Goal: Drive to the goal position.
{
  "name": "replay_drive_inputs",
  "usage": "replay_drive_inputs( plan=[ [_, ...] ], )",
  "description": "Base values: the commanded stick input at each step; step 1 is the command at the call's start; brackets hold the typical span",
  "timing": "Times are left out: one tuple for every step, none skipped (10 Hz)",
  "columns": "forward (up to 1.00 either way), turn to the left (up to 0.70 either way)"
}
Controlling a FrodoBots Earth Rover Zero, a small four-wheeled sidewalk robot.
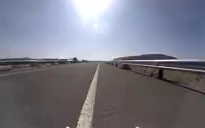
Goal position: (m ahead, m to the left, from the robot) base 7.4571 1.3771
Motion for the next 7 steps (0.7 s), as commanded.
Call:
replay_drive_inputs(
  plan=[
    [0.7, 0.0],
    [0.7, 0.0],
    [0.7, 0.0],
    [0.7, 0.0],
    [0.7, 0.0],
    [0.7, 0.0],
    [0.7, 0.0]
  ],
)
